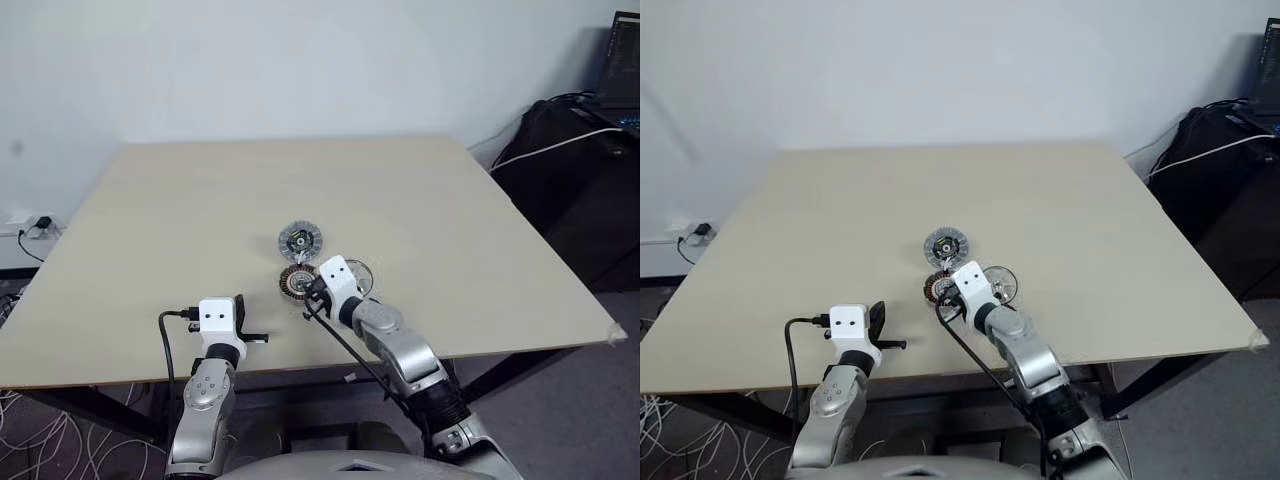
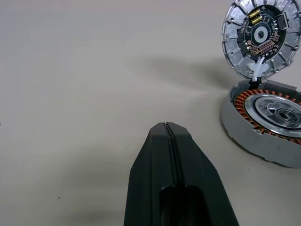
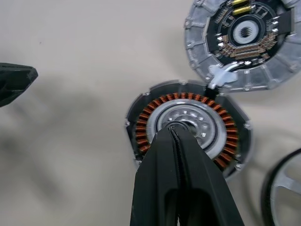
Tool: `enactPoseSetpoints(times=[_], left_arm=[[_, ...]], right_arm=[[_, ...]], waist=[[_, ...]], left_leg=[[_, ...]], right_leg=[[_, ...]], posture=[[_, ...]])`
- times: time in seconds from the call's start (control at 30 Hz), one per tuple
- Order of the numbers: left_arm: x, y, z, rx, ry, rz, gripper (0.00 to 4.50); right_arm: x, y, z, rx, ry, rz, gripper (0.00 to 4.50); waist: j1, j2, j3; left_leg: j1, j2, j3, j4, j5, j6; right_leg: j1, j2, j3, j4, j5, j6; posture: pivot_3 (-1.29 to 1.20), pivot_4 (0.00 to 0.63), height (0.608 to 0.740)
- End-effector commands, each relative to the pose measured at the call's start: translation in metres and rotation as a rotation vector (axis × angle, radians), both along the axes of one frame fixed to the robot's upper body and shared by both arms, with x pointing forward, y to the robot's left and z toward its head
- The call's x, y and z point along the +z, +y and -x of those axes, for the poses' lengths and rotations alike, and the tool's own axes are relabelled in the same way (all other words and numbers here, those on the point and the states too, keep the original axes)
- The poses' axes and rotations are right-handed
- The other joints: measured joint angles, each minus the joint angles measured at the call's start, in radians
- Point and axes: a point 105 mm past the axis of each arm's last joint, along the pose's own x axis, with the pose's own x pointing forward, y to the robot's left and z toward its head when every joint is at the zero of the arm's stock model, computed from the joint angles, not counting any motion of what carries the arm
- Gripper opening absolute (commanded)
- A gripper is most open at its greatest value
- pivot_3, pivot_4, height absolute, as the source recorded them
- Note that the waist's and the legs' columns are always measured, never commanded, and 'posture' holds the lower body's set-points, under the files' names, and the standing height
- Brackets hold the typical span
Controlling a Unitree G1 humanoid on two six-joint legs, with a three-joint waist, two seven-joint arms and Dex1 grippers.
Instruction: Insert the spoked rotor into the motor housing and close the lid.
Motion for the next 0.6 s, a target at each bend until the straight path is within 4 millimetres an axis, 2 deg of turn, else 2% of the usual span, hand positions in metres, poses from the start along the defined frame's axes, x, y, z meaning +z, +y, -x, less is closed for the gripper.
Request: enactPoseSetpoints(times=[0.03, 0.33, 0.6], left_arm=[[0.016, -0.003, -0.007, -0.013, -0.074, 0.009, 0.0], [0.017, -0.005, -0.004, -0.045, -0.096, 0.007, 0.0], [0.015, -0.01, -0.002, -0.092, -0.085, 0.0, 0.0]], right_arm=[[0.011, 0.008, -0.004, 0.029, 0.02, -0.016, 0.04], [0.009, 0.018, -0.006, 0.093, 0.057, 0.028, 0.04], [0.006, 0.018, -0.013, 0.096, 0.06, 0.06, 0.04]], waist=[[-0.001, 0.0, 0.0], [-0.005, 0.001, 0.0], [-0.022, 0.001, 0.0]], left_leg=[[0.0, 0.0, 0.0, 0.0, 0.0, 0.0], [0.0, 0.0, 0.0, 0.0, 0.0, -0.001], [0.0, 0.0, 0.0, 0.0, 0.0, -0.001]], right_leg=[[0.0, 0.0, 0.0, 0.0, 0.0, 0.0], [0.0, 0.0, 0.0, 0.0, 0.0, 0.0], [0.0, 0.0, 0.0, 0.0, 0.0, 0.0]], posture=[[0.0, 0.0, 0.74], [0.0, 0.0, 0.74], [0.0, 0.0, 0.74]])
